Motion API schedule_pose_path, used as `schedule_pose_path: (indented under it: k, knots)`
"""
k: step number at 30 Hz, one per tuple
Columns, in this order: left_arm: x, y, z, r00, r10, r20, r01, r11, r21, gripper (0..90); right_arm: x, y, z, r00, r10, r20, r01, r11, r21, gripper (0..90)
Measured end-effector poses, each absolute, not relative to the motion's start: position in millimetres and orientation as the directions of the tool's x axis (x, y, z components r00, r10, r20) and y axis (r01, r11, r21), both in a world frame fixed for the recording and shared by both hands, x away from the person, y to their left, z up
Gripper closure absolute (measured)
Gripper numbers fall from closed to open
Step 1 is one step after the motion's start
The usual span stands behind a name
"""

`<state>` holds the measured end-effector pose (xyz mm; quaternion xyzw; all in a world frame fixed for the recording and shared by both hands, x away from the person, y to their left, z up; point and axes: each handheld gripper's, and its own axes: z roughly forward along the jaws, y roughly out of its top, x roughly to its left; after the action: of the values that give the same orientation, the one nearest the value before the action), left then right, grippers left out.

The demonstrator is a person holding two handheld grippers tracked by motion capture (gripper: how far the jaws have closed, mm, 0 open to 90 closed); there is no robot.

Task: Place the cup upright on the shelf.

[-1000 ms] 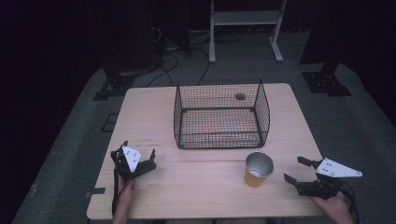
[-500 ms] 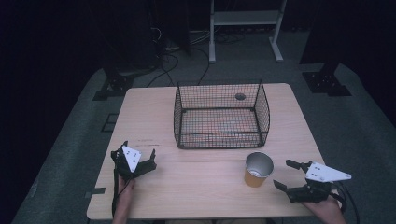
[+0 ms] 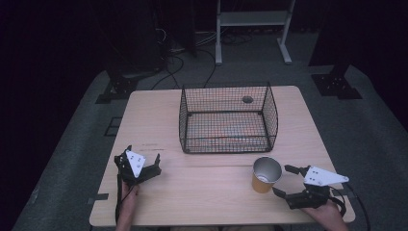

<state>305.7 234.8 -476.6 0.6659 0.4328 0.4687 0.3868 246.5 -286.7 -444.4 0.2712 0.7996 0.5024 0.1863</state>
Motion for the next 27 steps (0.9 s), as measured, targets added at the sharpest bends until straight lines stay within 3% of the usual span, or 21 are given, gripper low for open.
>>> schedule_pose_path:
  k: [27]
  knots:
    - [305.6, 235.2, -476.4, 0.187, 0.939, 0.287, 0.213, -0.324, 0.922, 0.0, 266.2, -247.5, -442.0, -0.798, 0.599, -0.070, 0.213, 0.388, 0.897, 12.1]
